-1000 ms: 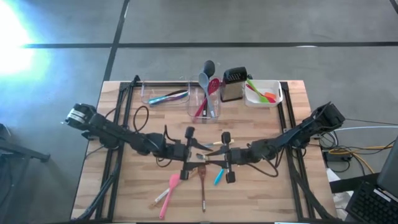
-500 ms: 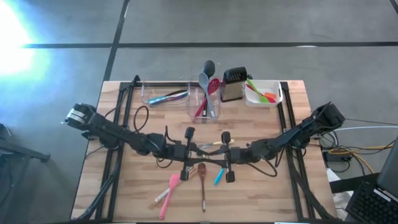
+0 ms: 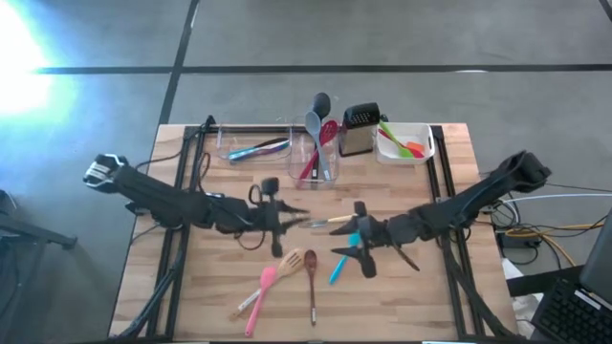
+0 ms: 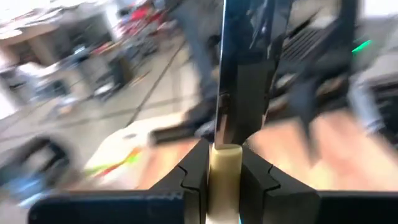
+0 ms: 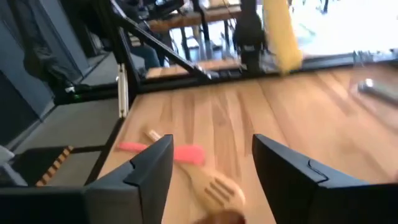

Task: Pick & Place Kitchen Items
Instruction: Put the bottom yellow knife into the left transparent bin

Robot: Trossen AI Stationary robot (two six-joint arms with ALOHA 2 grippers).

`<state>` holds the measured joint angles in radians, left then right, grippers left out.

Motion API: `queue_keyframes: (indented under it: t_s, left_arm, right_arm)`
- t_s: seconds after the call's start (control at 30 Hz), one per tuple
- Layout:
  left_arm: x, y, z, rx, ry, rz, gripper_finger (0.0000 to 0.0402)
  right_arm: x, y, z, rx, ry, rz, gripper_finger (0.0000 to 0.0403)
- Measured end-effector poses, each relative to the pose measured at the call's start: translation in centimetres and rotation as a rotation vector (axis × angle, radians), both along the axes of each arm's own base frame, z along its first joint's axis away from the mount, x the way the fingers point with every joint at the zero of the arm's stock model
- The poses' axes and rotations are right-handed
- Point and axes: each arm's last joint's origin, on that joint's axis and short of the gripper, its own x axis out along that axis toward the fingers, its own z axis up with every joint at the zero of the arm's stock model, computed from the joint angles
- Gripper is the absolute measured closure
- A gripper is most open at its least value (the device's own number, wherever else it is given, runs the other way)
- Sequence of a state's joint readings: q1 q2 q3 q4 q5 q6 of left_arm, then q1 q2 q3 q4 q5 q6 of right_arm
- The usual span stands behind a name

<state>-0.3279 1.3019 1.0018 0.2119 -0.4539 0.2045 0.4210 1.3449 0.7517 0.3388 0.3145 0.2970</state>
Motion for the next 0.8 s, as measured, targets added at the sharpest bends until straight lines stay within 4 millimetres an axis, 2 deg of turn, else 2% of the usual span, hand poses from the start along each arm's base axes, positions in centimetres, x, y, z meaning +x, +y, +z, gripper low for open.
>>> queue_keyframes:
  t_s: [0.17, 0.4, 0.5, 0.63, 0.8]
  left_arm:
    - [-2.2, 3.3, 0.9, 0.086, 0.167, 0.337, 0.035]
    - [-4.6, 10.9, 2.0, 0.032, 0.4, 0.695, 0.035]
    - [-5.0, 14.3, 2.1, 0.028, 0.484, 0.768, 0.035]
    - [-5.0, 18.4, 1.0, 0.022, 0.593, 0.788, 0.035]
    - [-5.3, 22.7, -1.8, 0.003, 0.801, 0.851, 0.035]
  right_arm:
    - [-1.2, 0.3, -0.2, 0.058, 0.08, 0.005, 0.0186]
    - [-0.9, 1.0, -1.5, 0.032, 0.125, 0.016, 0.0184]
    - [-0.5, 1.1, -2.3, 0.016, 0.149, 0.013, 0.0184]
    - [-0.2, 0.9, -2.8, -0.013, 0.165, 0.004, 0.0184]
    - [-0.2, 0.7, -2.9, -0.026, 0.17, -0.017, 0.0184]
